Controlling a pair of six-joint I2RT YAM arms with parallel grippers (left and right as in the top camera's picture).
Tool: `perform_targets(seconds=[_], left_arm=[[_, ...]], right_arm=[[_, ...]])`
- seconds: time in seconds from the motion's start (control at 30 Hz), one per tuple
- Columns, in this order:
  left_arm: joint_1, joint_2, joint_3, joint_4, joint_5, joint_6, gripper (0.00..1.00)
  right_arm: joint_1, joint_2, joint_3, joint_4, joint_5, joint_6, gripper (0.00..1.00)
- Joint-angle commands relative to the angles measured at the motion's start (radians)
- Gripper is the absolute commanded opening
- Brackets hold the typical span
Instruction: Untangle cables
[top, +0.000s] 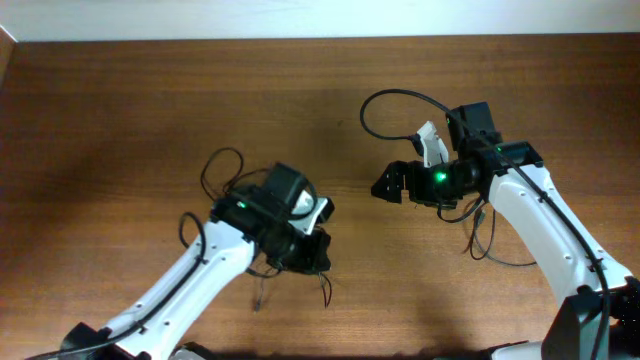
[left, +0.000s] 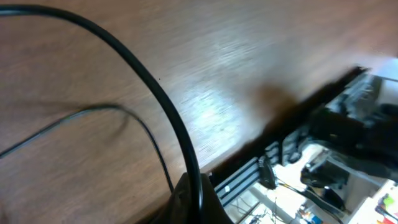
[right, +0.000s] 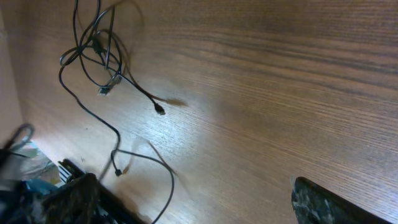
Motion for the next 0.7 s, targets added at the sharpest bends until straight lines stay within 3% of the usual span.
perform_targets(seconds=[0.0, 0.03, 0.17, 0.4, 0.5, 0.6, 0.67], left_arm=[[-0.055, -0.006, -0.034, 0.006, -0.117, -0.101, 0.14], [-0.060, -0.006, -0.034, 0.010, -0.116, -0.102, 0.27], [-0.046, -0.006, -0.003, -0.018, -0.111, -0.101, 0.60], [0.011, -0.006, 0.319, -0.293, -0.381, -0.101, 0.73], [0.011, -0.006, 0.359, -0.309, -0.559, -0.123, 0.66], [0.011, 0.009, 0.357, -0.301, -0.726, -0.192, 0.45], [0.011, 0.038, 0.357, -0.283, -0.809, -0.195, 0.42]], right_arm=[[-0.004, -0.008, -0.003, 0.000, 0.010, -0.011, 0.98], [-0.003, -0.008, -0.003, 0.000, 0.010, -0.011, 0.99], [-0.003, -0.008, -0.003, -0.005, 0.035, -0.013, 0.99], [-0.003, -0.008, -0.003, -0.007, 0.035, -0.013, 0.99], [-0.003, -0.008, -0.003, -0.007, 0.035, -0.013, 0.99], [-0.003, -0.008, -0.003, -0.007, 0.035, -0.013, 0.99], [-0.003, -0.008, -0.003, -0.008, 0.035, -0.013, 0.99]])
